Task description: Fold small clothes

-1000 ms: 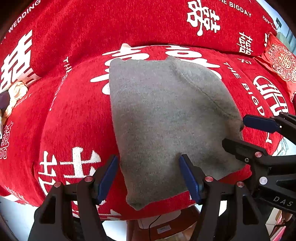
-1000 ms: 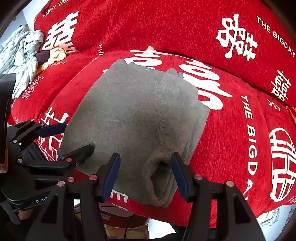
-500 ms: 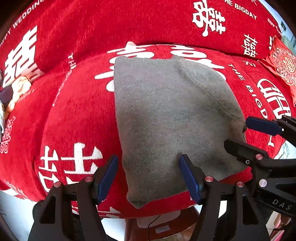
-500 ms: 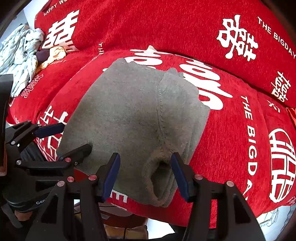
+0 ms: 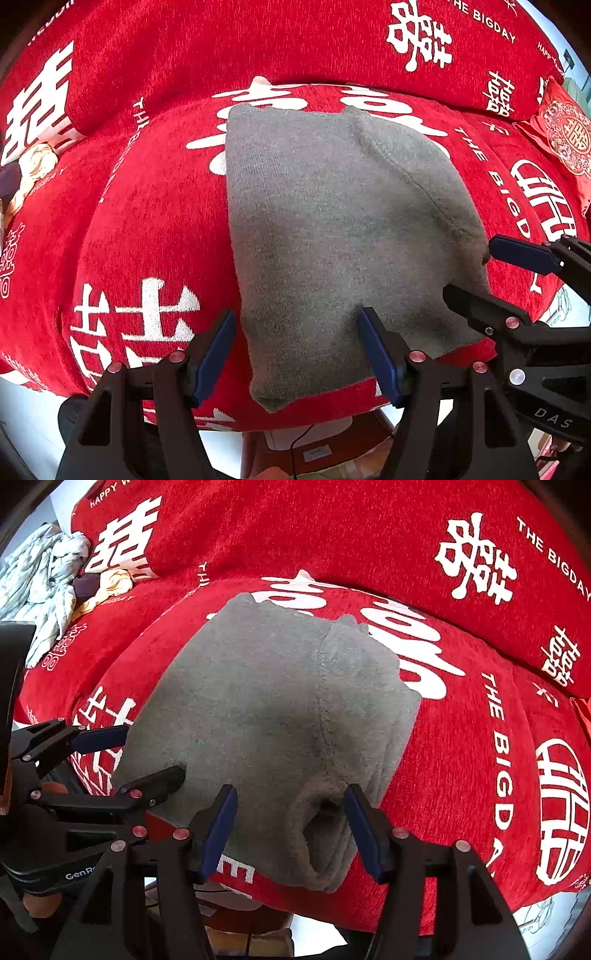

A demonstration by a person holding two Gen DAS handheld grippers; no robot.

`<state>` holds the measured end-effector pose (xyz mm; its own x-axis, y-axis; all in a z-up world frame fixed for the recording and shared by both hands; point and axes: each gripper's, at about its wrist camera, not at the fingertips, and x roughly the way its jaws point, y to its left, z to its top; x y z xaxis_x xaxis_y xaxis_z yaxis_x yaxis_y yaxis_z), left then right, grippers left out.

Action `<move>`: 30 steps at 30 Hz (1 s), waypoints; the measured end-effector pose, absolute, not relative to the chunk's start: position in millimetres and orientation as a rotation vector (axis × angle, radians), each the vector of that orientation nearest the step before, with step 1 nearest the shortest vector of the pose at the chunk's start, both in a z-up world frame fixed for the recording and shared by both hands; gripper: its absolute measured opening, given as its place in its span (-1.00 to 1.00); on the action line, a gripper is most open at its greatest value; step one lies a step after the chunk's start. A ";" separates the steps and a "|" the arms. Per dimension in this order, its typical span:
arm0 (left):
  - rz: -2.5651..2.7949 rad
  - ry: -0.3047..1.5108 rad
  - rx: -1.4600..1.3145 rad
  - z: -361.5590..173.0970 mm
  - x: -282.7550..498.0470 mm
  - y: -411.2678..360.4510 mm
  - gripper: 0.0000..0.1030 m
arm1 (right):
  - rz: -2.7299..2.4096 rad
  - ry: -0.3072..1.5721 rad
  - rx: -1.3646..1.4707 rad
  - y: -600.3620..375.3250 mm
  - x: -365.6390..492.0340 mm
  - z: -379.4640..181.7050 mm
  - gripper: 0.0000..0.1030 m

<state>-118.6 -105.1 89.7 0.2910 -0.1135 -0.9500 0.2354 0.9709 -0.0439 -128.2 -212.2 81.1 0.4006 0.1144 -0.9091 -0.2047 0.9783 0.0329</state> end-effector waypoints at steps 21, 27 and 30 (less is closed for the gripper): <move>-0.232 1.265 0.102 89.0 -118.7 -103.7 0.34 | 0.203 1.142 -0.088 -212.2 -127.3 80.7 0.25; -0.231 1.265 0.103 88.6 -118.9 -103.9 0.34 | 0.203 1.141 -0.088 -212.3 -127.3 80.8 0.25; -0.232 1.265 0.102 88.6 -118.9 -104.1 0.34 | 0.203 1.142 -0.087 -212.4 -127.3 80.6 0.25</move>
<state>-118.9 -104.1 88.6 0.2816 -0.1164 -0.9524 0.2286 0.9722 -0.0513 -127.3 -212.4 80.6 0.4000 0.1157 -0.9092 -0.2043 0.9783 0.0346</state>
